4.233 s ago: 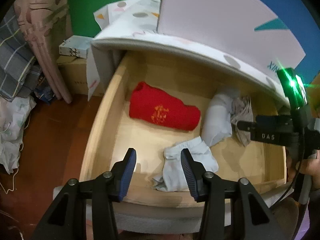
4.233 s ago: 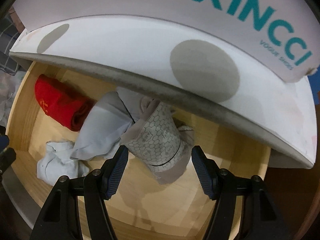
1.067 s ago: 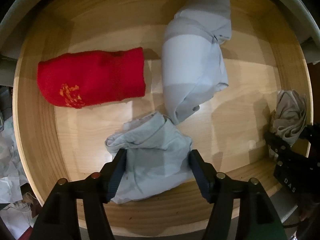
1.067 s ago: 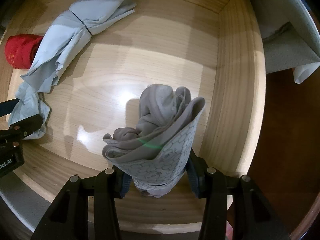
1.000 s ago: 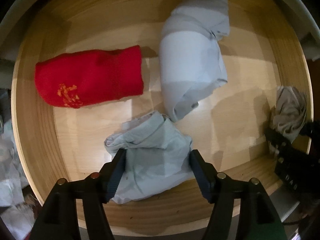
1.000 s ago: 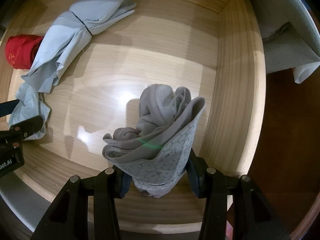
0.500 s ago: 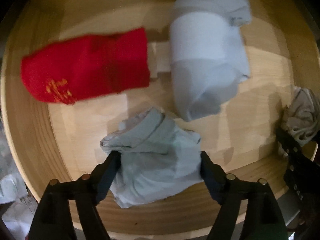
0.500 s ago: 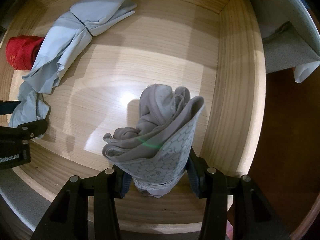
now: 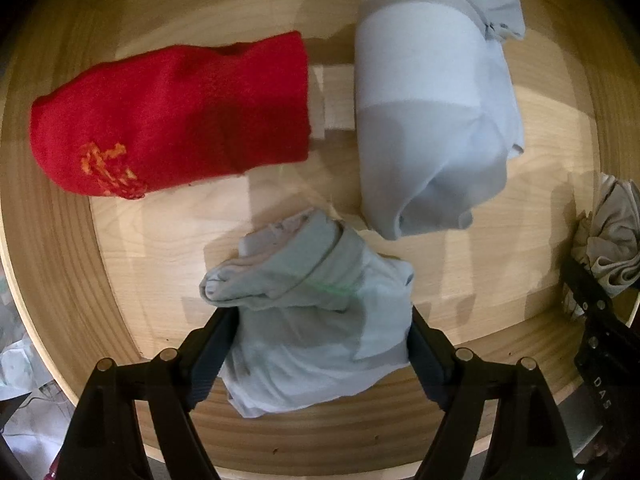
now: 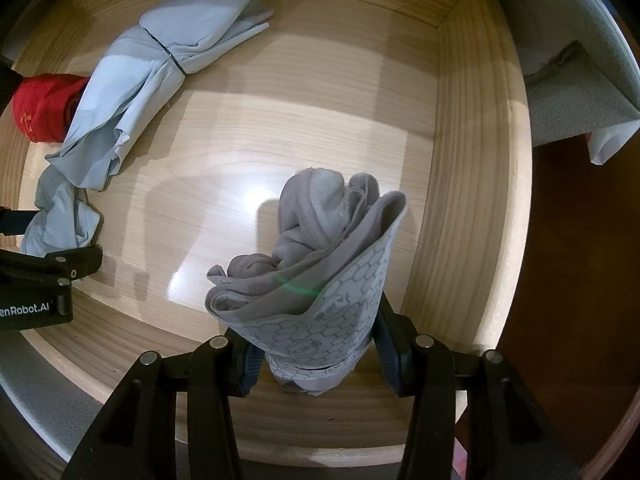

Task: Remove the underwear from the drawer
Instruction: 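Lift the pale blue underwear and carry it over the white box with the left tool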

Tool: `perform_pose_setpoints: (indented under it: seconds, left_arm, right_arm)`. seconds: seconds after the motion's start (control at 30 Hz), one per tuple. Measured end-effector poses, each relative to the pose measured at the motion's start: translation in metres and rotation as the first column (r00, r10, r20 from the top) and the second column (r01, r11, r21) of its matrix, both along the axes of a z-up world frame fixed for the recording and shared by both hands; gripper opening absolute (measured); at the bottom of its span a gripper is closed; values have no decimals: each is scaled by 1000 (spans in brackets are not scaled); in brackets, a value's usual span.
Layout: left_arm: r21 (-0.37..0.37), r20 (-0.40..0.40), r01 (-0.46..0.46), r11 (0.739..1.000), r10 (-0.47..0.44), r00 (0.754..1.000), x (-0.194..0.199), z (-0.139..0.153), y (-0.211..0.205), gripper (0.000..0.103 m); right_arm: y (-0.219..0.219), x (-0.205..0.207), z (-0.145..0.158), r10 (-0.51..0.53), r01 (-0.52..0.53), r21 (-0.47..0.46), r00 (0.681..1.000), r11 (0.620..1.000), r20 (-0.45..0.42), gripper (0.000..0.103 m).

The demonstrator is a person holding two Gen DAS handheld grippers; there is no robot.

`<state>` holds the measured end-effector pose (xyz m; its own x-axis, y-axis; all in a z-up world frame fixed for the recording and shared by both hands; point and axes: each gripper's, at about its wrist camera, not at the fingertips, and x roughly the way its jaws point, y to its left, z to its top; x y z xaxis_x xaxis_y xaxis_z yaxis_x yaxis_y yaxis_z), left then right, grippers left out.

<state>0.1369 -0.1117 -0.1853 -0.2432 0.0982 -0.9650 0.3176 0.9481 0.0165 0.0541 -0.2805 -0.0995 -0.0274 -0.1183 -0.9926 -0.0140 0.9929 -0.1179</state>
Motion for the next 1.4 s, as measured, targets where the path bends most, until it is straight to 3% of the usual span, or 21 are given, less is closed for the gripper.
perform_pose_setpoints:
  seconds: [0.23,0.43,0.73,1.0,1.4]
  left_arm:
    - [-10,48,-32,999,33,998,-19,14,28,64]
    - [-30,83,-28,999,31,996,-27,25,38,58]
    - [-70,131,-42,997,51,990,-43,41,44,56]
    - [-106,218,-53,993,75,973,-59,72,61,56]
    - [-190,375,-36,981,106,921,-91,129,87,56]
  right_arm:
    - [3,-1,0,3,-3,-7,1000,1000,-6,46]
    - [4,-1,-1,-6,6,-12,1000,1000,-6,45]
    - [6,1,-4,-5,5,-22,1000,1000,-7,44]
    - [8,2,-6,-4,4,-29,1000,1000,-8,44]
    - [8,3,-10,2,-2,-36,1000,999,-9,43]
